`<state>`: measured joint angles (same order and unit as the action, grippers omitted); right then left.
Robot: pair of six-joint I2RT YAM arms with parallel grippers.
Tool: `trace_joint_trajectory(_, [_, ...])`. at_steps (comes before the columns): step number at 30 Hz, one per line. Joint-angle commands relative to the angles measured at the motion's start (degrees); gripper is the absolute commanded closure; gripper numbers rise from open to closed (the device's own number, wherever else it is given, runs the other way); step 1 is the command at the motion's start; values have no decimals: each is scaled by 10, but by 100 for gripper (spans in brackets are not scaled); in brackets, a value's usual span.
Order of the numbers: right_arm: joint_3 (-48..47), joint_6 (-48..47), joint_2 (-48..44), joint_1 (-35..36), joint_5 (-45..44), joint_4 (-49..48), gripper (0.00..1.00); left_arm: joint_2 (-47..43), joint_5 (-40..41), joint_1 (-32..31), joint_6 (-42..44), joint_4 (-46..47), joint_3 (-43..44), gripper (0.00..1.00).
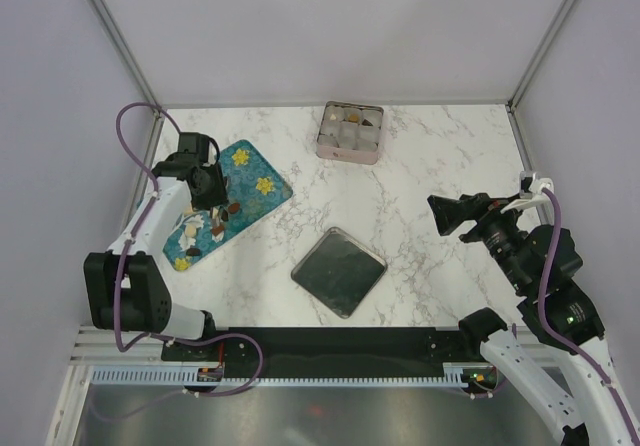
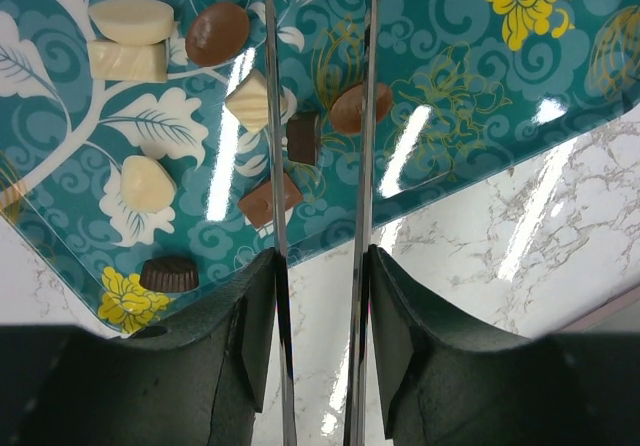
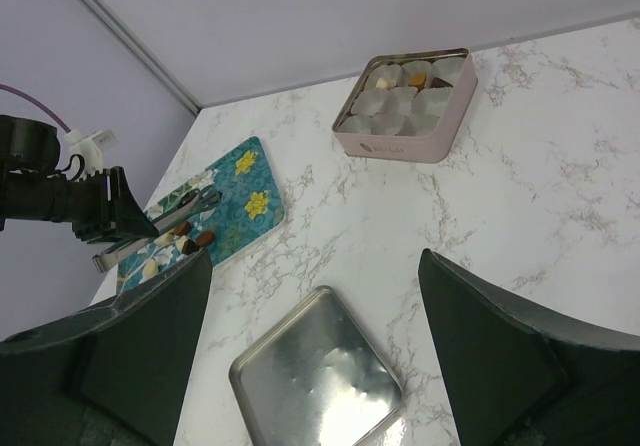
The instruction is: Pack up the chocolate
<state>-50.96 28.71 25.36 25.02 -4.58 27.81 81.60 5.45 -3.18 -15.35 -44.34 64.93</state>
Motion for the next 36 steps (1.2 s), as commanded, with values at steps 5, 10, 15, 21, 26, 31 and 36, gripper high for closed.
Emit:
trace_joint_trajectory(5, [2,-3,2,3,-7,-20,7,15,-16,11,10,21,20,54])
trace_joint_trajectory(10, [2,-4,2,3,-9,-19,7,21,-25,11,12,21,24,56])
trace_joint_trajectory(15, [-2,-5,2,3,-9,-18,7,24,-33,11,15,19,34,57])
trace_joint_trajectory(21, [-4,-5,3,3,-9,-18,7,23,-39,11,17,8,44,60])
trace_joint_trajectory(26, [-1,-3,1,3,-9,-19,7,12,-28,11,24,-19,59,60])
trace_joint_trajectory(31, [2,0,3,3,-4,-20,7,-7,-31,11,30,-34,70,60])
trace_joint_trajectory(36, [8,4,5,3,-3,-23,7,-28,-42,10,31,-51,85,61])
